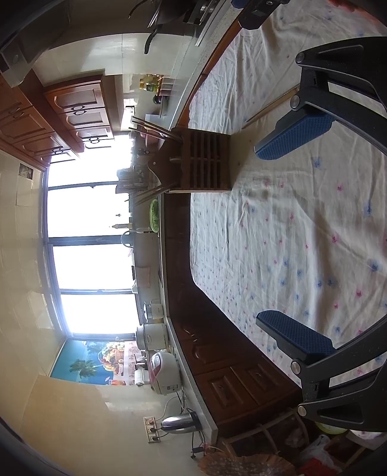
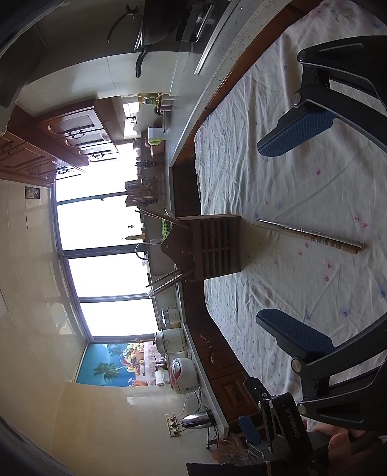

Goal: Organize utensils

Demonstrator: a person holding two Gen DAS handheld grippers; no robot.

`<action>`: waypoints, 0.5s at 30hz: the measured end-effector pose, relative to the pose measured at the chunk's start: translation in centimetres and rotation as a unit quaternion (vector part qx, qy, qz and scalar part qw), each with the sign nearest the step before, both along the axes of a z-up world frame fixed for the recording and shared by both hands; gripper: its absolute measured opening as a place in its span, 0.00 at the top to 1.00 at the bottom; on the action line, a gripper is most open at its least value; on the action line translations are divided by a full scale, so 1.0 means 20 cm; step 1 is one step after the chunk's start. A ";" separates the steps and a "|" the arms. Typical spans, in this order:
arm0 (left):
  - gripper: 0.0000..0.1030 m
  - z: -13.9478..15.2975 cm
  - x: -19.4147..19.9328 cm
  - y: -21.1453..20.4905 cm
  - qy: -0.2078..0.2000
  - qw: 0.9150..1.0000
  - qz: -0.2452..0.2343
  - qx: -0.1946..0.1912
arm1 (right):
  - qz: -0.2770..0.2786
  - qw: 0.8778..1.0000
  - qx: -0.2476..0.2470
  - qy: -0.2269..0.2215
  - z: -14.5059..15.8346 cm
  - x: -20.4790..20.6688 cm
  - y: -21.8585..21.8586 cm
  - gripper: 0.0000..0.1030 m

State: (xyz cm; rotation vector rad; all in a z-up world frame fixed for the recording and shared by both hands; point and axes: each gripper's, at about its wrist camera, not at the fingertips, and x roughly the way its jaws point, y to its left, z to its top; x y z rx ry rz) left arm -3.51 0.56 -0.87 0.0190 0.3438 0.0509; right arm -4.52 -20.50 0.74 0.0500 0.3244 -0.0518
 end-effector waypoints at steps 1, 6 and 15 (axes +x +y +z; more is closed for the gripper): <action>0.01 0.00 0.00 0.00 0.001 1.000 -0.001 0.000 | 0.000 1.000 0.001 -0.001 0.00 0.00 0.00 0.00; 0.01 0.00 0.00 -0.01 0.003 1.000 0.000 0.001 | 0.000 1.000 0.003 -0.003 0.00 0.00 0.00 0.00; 0.01 0.00 -0.01 -0.01 0.002 1.000 0.002 0.001 | 0.001 1.000 0.003 -0.001 0.01 0.00 0.00 0.00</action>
